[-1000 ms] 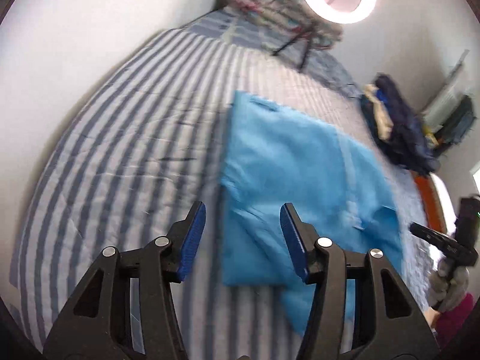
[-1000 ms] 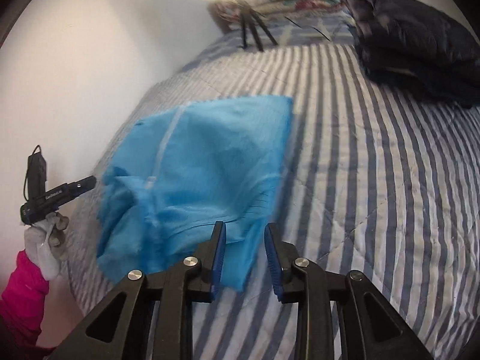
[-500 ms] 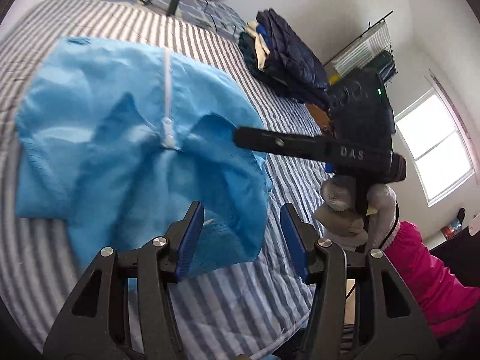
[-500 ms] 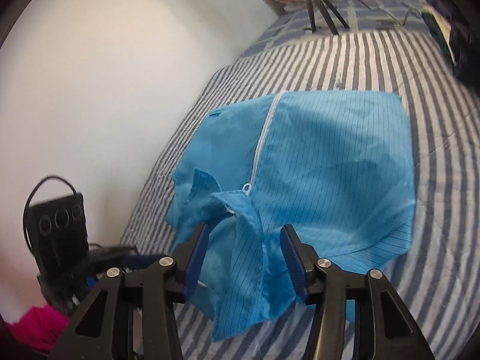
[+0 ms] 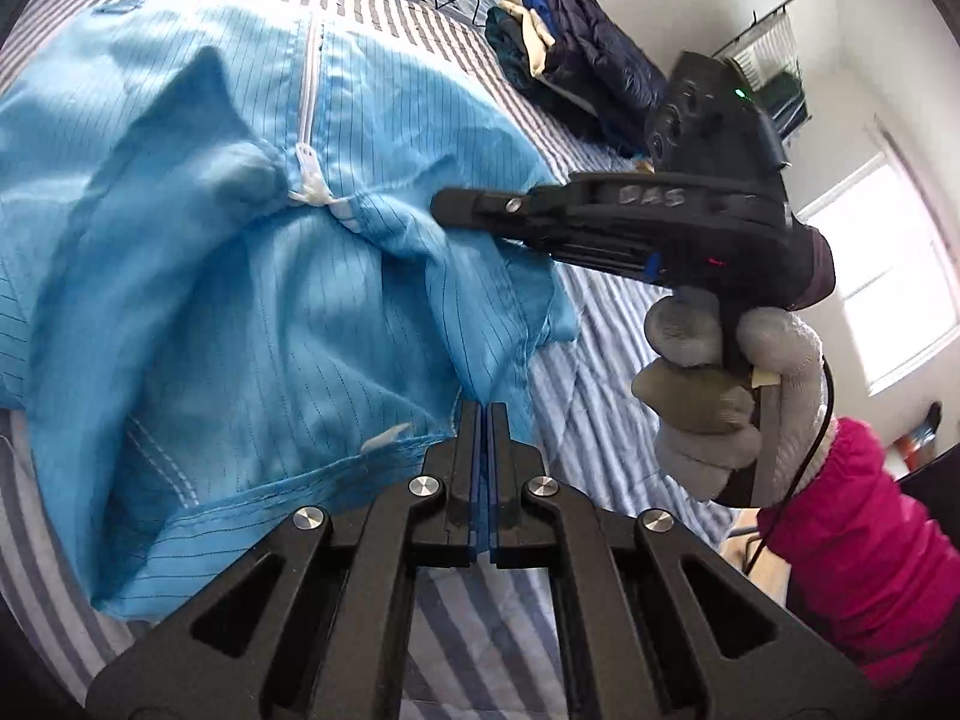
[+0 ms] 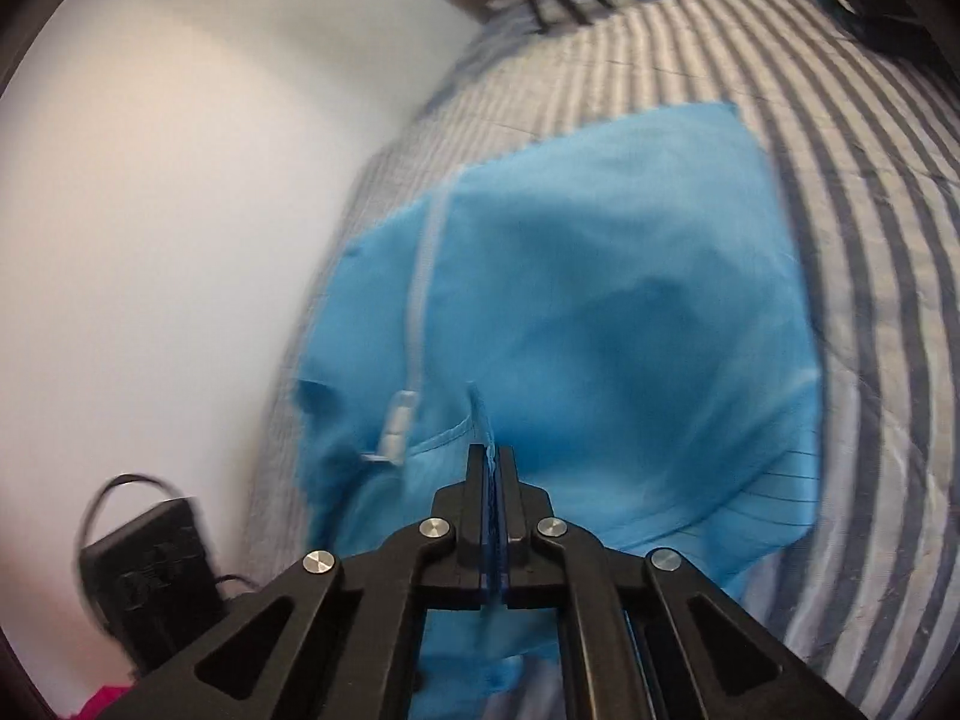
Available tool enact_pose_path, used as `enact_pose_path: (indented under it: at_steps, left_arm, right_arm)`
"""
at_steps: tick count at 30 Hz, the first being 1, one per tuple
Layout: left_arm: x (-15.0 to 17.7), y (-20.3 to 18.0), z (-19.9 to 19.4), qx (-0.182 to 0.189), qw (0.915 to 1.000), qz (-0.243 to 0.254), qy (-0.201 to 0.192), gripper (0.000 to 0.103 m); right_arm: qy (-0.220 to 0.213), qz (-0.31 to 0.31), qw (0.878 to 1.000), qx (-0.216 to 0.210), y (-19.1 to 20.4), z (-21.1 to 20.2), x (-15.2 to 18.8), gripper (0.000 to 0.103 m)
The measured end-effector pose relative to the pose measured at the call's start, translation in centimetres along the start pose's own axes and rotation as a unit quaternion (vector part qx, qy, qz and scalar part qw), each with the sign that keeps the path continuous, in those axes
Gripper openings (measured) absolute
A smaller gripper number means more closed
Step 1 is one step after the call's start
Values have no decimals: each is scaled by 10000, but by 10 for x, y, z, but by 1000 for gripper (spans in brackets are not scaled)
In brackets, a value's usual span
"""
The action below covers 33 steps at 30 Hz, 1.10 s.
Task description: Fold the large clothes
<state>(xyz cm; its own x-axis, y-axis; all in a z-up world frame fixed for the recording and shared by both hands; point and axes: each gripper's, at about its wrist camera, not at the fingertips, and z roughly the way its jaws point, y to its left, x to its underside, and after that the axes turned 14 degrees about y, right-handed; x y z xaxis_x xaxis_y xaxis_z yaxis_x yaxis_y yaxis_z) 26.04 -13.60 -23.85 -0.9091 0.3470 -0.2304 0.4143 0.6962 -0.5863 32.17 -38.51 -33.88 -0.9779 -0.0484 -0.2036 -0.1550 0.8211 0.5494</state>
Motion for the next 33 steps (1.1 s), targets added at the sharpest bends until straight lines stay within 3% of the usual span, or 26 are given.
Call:
enact_pose_path:
  at_steps: [4, 5, 7, 9, 11, 14, 16, 22, 26, 27, 28, 30, 33]
  left_arm:
    - [7, 1, -27, -15, 9999, 159, -21, 0]
    - [13, 4, -43, -77, 9997, 204, -135, 0]
    - [20, 9, -66, -430, 9982, 281, -310, 2]
    - [24, 20, -79, -720, 9967, 188, -333, 7]
    - [28, 35, -90, -791, 9960, -67, -399, 23]
    - [30, 54, -98, -1149, 9907, -445, -569, 25]
    - [34, 63, -101, -1173, 9896, -599, -572, 25]
    - [38, 55, -84, -1697, 9829, -655, -271, 28]
    - [36, 66, -72, -1841, 9778, -1000, -66, 26]
    - [35, 68, -70, -1868, 9769, -1035, -67, 19]
    - [35, 71, -69, -1858, 9769, -1059, -53, 3]
    - [33, 74, -66, -1782, 9781, -1073, -28, 1]
    - [31, 73, -72, -1763, 9784, -1064, -165, 0]
  right_arm:
    - [-216, -379, 9981, 428, 24, -18, 10, 12]
    - [-321, -504, 9969, 512, 31, -25, 14, 21]
    - [-384, -860, 9934, 659, 48, -39, 26, 23]
    - [-269, -1123, 9901, 802, 64, -42, 38, 28]
    - [-46, -1286, 9872, 944, 81, -38, 54, 35]
    - [180, -1311, 9815, 1383, 96, -25, 69, 38]
    - [382, -1098, 9825, 1452, 88, -24, 79, 39]
    - [809, -449, 9850, 1455, 74, -9, 84, 39]
    - [929, -332, 9811, 1667, 69, 1, 77, 39]
    - [976, -293, 9813, 1635, 67, 2, 75, 36]
    - [1026, -262, 9816, 1591, 65, 3, 74, 32]
    - [1095, -316, 9811, 1565, 64, 4, 72, 12]
    - [1075, -548, 9778, 1711, 70, -6, 72, 0]
